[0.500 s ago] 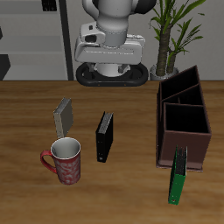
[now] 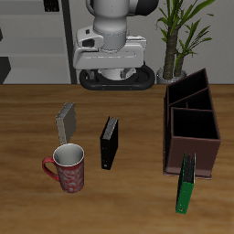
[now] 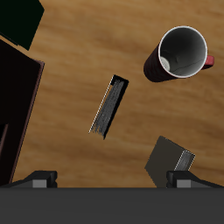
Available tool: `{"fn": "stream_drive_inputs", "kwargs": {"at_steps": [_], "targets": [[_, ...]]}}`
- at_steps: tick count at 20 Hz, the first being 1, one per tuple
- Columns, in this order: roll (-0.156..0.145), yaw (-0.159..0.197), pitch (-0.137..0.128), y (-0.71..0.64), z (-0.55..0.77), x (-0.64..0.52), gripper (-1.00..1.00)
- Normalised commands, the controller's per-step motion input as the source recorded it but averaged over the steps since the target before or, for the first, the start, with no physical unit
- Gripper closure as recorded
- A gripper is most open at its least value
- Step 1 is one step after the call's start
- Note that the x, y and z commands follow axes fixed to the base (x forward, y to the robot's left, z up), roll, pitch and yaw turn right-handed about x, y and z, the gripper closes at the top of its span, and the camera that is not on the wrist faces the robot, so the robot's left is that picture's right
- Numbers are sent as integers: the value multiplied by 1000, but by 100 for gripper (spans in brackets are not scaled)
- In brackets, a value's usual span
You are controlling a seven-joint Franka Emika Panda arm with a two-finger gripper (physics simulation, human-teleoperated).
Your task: Place the black book into the left desk caddy's left compartment
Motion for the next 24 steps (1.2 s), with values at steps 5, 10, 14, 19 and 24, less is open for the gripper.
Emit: {"fn": "stream_drive_inputs", "kwargs": {"at_steps": [5, 10, 14, 19, 24], "targets": [[14, -27, -23, -138, -14, 89, -100], [-30, -53, -25, -108, -122, 117, -100], [-1, -15, -1, 73, -182, 97, -100], [16, -5, -2, 105, -181, 86, -100], [-1, -21, 2, 55, -226, 88, -100]]}}
